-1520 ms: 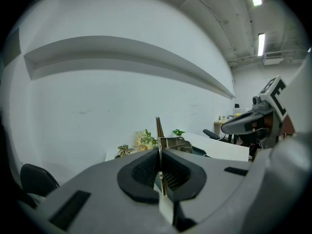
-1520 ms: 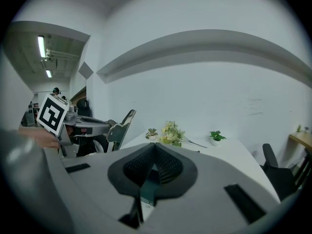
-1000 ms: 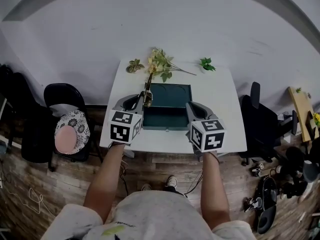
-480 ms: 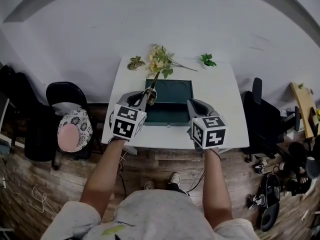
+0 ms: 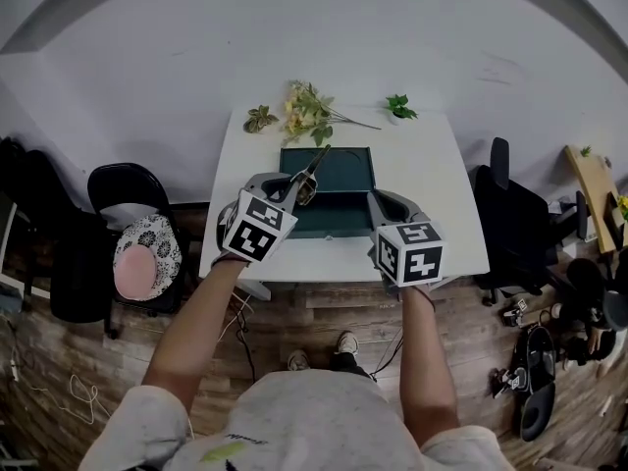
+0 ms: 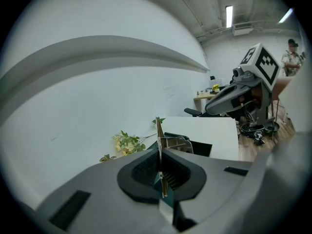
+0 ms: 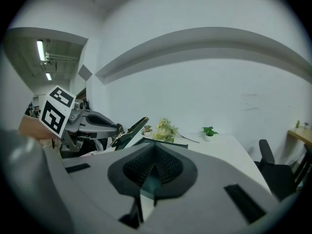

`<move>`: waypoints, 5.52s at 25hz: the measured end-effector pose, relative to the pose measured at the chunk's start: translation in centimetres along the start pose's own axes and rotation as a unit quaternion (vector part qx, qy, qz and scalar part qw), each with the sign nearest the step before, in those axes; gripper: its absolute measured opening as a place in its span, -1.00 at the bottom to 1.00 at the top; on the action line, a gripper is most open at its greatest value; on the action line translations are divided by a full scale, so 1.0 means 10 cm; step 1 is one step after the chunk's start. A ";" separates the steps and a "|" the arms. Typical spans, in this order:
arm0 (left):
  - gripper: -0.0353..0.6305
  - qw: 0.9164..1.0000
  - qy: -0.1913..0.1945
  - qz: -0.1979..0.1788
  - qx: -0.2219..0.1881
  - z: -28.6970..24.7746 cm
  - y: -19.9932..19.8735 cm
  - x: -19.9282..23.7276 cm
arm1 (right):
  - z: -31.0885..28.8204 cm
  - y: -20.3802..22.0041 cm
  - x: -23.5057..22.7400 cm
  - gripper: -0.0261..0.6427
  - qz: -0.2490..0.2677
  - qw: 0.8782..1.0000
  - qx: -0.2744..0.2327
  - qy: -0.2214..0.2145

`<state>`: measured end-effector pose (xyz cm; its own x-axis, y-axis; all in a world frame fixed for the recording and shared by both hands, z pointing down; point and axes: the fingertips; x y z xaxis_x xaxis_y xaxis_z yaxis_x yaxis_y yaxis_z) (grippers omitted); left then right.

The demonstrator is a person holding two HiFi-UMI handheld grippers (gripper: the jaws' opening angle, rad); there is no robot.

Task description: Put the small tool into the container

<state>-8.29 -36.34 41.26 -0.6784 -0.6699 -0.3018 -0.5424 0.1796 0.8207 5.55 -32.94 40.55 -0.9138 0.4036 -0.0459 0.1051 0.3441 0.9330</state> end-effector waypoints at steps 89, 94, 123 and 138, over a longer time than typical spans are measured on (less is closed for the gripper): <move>-0.83 0.932 0.192 -0.238 0.196 -1.38 0.65 -0.86 | -0.37 0.59 -0.40 -0.91 -0.009 0.997 0.071 -0.038; -0.81 0.936 0.194 -0.222 0.194 -1.38 0.67 -0.87 | -0.37 0.64 -0.38 -0.91 -0.011 0.996 0.076 -0.038; -0.64 0.935 0.209 -0.205 0.197 -1.34 0.79 -1.04 | -0.25 0.77 -0.35 -0.91 -0.018 0.996 0.085 -0.031; -0.58 0.931 0.210 -0.218 0.203 -1.34 0.85 -1.11 | -0.21 0.86 -0.38 -0.91 -0.025 0.995 0.091 -0.029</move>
<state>1.26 -37.01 58.11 -0.1428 -0.9501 -0.2774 -0.9213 0.0252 0.3880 9.13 -33.32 49.51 -0.8963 0.4280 -0.1162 0.1335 0.5103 0.8496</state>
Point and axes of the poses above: the fingertips, and each gripper's own axes: z backward along the fingers, x to its left, y out of its underside, and after that the axes turned 1 degree about y, right-handed
